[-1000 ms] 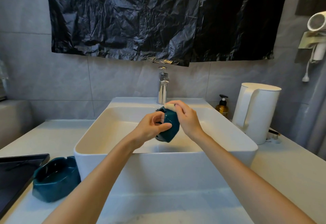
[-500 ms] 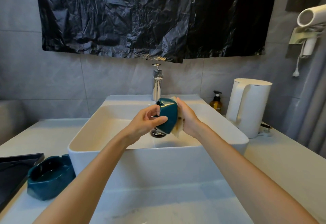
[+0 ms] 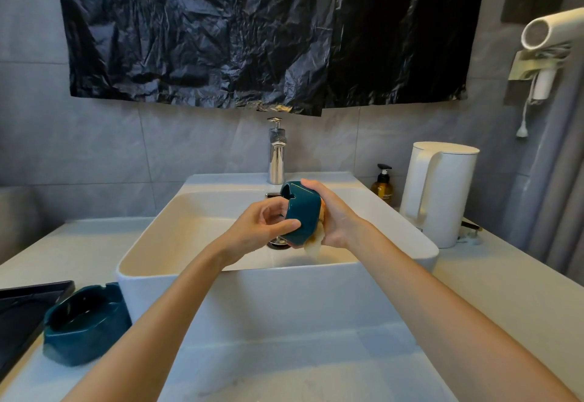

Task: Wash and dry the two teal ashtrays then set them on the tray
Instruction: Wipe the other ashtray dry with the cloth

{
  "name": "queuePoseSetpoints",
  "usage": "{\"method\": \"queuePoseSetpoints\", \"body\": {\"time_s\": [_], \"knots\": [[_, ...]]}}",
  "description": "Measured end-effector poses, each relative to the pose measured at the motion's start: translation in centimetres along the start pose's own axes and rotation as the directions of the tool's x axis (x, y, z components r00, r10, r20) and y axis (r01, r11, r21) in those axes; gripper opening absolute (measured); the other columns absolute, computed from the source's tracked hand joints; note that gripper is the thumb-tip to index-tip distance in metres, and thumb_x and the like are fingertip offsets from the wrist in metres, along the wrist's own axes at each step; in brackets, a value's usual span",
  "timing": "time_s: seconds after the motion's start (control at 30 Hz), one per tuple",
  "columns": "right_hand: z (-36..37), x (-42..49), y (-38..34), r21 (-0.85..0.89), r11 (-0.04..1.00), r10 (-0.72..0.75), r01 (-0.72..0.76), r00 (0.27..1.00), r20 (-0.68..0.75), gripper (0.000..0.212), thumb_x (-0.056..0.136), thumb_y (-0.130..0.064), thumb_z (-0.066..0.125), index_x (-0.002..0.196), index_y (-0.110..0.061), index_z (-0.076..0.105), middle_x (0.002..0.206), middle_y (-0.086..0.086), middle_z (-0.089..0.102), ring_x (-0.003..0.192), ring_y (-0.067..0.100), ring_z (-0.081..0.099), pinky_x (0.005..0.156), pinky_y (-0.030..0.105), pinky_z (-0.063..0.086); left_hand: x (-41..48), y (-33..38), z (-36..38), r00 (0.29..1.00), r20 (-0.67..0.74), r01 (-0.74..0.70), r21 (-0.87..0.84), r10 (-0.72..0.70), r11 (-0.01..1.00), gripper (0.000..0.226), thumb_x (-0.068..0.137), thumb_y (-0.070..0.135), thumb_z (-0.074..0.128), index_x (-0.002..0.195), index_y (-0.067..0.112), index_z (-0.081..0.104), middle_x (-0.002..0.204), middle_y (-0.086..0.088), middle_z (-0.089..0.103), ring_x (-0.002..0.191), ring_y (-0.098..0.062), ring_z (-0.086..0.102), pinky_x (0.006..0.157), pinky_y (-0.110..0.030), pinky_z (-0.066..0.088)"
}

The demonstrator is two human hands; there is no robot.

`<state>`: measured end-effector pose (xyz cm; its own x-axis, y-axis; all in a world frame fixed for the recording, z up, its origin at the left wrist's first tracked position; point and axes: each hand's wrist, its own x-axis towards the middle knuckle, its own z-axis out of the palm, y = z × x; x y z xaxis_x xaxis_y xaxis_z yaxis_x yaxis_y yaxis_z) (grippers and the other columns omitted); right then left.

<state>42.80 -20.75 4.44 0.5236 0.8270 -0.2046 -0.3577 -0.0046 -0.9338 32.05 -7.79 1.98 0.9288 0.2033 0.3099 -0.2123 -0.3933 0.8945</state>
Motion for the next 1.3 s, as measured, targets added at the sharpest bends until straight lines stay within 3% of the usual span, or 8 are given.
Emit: {"method": "queuePoseSetpoints", "body": {"time_s": [0.33, 0.57, 0.63, 0.77, 0.87, 1.0, 1.2, 1.3], "knots": [[0.5, 2.2, 0.7, -0.191, 0.878, -0.469, 0.439, 0.869, -0.158, 0.056, 0.082, -0.032, 0.072, 0.128, -0.033, 0.04, 0.111, -0.008, 0.055, 0.095, 0.016, 0.059, 0.059, 0.017, 0.053, 1.6, 0.1, 0.2, 0.98, -0.169, 0.109, 0.01, -0.105, 0.994, 0.048, 0.076, 0.016, 0.078, 0.122, 0.011, 0.062, 0.111, -0.005, 0.07, 0.105, -0.022, 0.065, 0.092, -0.031, 0.053], [1.2, 2.0, 1.5, -0.34, 0.751, -0.607, 0.566, 0.794, -0.02, 0.025, 0.101, -0.039, 0.037, 0.126, -0.032, 0.04, 0.111, -0.011, 0.054, 0.097, 0.008, 0.059, 0.068, 0.013, 0.053, 0.8, 0.2, 0.1, 0.98, -0.197, 0.017, -0.073, -0.031, 0.997, 0.043, 0.077, 0.003, 0.075, 0.117, 0.011, 0.062, 0.105, -0.003, 0.071, 0.091, -0.019, 0.07, 0.076, -0.023, 0.057], [1.6, 1.8, 2.0, -0.45, 0.599, -0.724, 0.662, 0.688, 0.05, 0.023, 0.105, -0.03, 0.031, 0.124, -0.031, 0.044, 0.118, -0.01, 0.053, 0.107, 0.009, 0.056, 0.079, 0.015, 0.052, 0.7, 0.1, -0.1, 0.975, -0.222, 0.007, -0.087, -0.026, 0.996, 0.042, 0.077, 0.003, 0.075, 0.116, 0.01, 0.063, 0.103, -0.004, 0.071, 0.091, -0.02, 0.07, 0.077, -0.023, 0.057], [0.7, 2.3, 3.0, -0.768, -0.036, -0.838, 0.639, 0.399, 0.372, 0.029, 0.102, -0.016, 0.037, 0.121, -0.016, 0.059, 0.135, -0.002, 0.052, 0.129, -0.007, 0.03, 0.111, 0.012, 0.022, 0.5, -0.1, -0.4, 0.975, -0.222, -0.034, -0.065, 0.018, 0.997, 0.036, 0.075, 0.003, 0.078, 0.108, 0.008, 0.065, 0.099, -0.007, 0.072, 0.085, -0.019, 0.07, 0.075, -0.025, 0.056], [0.5, 2.3, 1.5, -0.815, -0.065, -0.804, 0.576, 0.454, 0.384, 0.032, 0.101, -0.023, 0.036, 0.121, -0.019, 0.06, 0.13, -0.004, 0.056, 0.126, 0.004, 0.04, 0.106, 0.012, 0.028, 0.3, -0.2, -0.4, 0.984, -0.177, -0.034, -0.027, 0.029, 0.999, 0.038, 0.073, 0.003, 0.079, 0.108, 0.01, 0.065, 0.097, -0.003, 0.073, 0.086, -0.018, 0.07, 0.081, -0.029, 0.056], [0.6, 2.6, 0.5, -0.83, 0.215, -0.772, 0.514, 0.61, 0.178, 0.031, 0.103, -0.026, 0.035, 0.121, -0.023, 0.06, 0.122, -0.005, 0.056, 0.109, 0.009, 0.051, 0.095, 0.035, 0.051, 0.1, -0.2, -0.3, 0.994, -0.106, -0.03, 0.049, 0.035, 0.998, 0.035, 0.074, 0.001, 0.077, 0.105, 0.015, 0.066, 0.095, 0.0, 0.074, 0.088, -0.017, 0.07, 0.081, -0.023, 0.055], [-0.9, 1.6, 2.6, -0.799, -0.291, -0.759, 0.526, 0.381, 0.528, 0.033, 0.099, -0.013, 0.043, 0.128, -0.021, 0.058, 0.137, -0.004, 0.052, 0.131, 0.011, 0.038, 0.109, 0.015, 0.026, 0.2, -0.5, -0.3, 0.985, -0.15, -0.079, 0.073, 0.089, 0.994, 0.03, 0.074, 0.002, 0.078, 0.101, 0.012, 0.067, 0.092, -0.002, 0.074, 0.084, -0.017, 0.07, 0.081, -0.026, 0.055], [-0.6, 1.9, 0.7, -0.841, -0.24, -0.761, 0.484, 0.445, 0.473, 0.031, 0.101, -0.019, 0.038, 0.125, -0.024, 0.056, 0.131, -0.005, 0.054, 0.122, 0.011, 0.045, 0.1, 0.026, 0.044, 0.3, -0.5, -0.2, 0.985, -0.14, -0.095, 0.072, 0.105, 0.993, 0.036, 0.074, 0.001, 0.078, 0.107, 0.008, 0.065, 0.094, -0.002, 0.074, 0.085, -0.018, 0.07, 0.081, -0.027, 0.055]]}}
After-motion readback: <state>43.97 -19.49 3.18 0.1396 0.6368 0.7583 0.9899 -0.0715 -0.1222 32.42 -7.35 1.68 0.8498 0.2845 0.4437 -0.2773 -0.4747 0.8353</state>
